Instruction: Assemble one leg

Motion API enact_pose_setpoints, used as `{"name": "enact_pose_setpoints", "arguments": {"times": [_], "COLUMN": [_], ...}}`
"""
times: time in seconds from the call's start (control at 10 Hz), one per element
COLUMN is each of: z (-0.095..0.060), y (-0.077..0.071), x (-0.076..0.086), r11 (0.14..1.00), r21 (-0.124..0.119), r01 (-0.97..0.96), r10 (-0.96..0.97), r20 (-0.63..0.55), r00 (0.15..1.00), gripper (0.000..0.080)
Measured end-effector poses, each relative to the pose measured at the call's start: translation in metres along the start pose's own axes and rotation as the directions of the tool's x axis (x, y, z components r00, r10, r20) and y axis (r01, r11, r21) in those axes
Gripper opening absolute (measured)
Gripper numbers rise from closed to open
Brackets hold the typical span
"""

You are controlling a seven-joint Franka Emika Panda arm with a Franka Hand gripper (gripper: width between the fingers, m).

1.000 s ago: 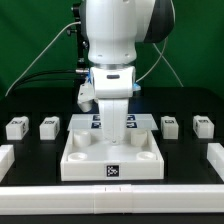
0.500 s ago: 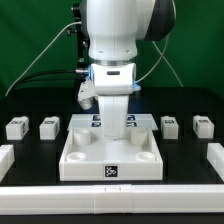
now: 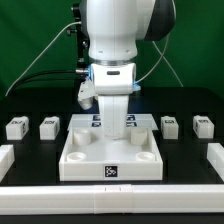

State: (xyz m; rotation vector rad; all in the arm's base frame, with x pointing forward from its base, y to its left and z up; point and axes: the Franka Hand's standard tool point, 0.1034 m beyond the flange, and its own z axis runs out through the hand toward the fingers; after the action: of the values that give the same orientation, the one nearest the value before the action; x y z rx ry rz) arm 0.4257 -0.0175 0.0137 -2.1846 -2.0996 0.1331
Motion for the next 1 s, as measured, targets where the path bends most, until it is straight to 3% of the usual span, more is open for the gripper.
{"name": "enact_pose_setpoints", "arguments": {"times": [0.4,1.0], "z": [-0.002,-0.003], "y": [0.016,0.049], "x": [0.011,0.056], "r11": [1.000,0.999], "r21": [-0.016,-0.042], "r01": [0.016,-0.016], "r10": [-0.016,0.015], "r20": [-0.003,-0.023], "r00": [1.000,1.000], "gripper": [0.0071,0.0071]}}
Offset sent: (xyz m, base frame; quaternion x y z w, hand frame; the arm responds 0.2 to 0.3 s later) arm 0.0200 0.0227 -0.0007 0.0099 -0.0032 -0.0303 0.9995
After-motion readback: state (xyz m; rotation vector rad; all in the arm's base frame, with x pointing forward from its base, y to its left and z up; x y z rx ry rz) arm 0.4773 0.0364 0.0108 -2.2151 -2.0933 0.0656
